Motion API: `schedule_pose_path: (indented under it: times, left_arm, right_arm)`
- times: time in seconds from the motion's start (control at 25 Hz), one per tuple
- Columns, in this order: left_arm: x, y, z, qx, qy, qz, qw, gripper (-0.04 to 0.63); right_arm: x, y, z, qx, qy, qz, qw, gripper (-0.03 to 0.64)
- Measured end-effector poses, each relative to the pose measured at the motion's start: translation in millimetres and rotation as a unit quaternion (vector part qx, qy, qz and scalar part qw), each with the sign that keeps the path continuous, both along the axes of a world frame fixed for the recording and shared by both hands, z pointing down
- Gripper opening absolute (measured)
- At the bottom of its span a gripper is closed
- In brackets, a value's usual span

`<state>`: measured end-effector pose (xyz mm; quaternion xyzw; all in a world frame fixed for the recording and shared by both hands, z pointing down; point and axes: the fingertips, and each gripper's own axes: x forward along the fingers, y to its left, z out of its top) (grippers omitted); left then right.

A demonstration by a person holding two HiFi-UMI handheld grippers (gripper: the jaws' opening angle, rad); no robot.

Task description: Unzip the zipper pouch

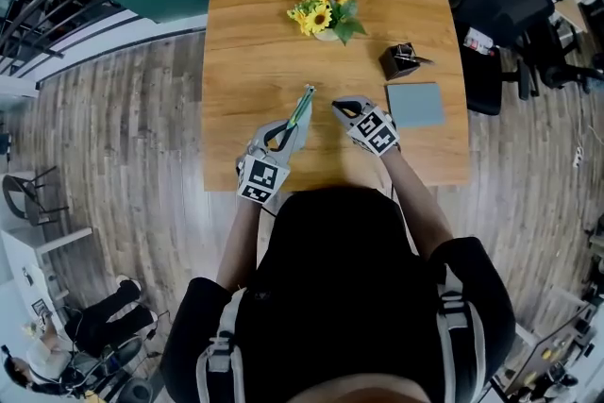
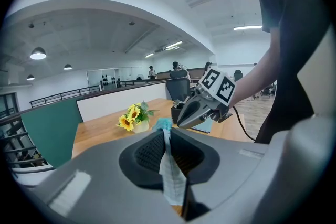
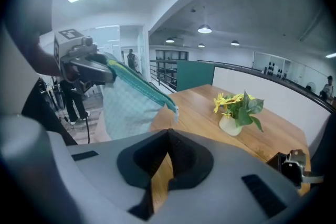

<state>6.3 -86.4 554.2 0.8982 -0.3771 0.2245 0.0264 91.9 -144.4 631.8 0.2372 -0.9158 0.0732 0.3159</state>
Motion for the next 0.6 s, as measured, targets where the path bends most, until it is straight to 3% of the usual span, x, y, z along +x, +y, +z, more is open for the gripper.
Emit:
schedule_pose_path:
  times: [0.12, 0.6]
  left_arm:
    - [-0.2, -4.2, -0.9, 0.001, -0.001, -0.003, 1.0000, 0.029]
    - [-3.2, -14.2, 4.0, -0.003, -0.005, -0.020, 0.9998, 0.029]
  right_arm:
    - [-0.4, 10.8, -5.1, 0.017, -0.011, -0.023, 1.000, 0.003]
    - [10.2, 12.6, -9.9, 0.017, -0.035, -0.011, 0.999, 0.003]
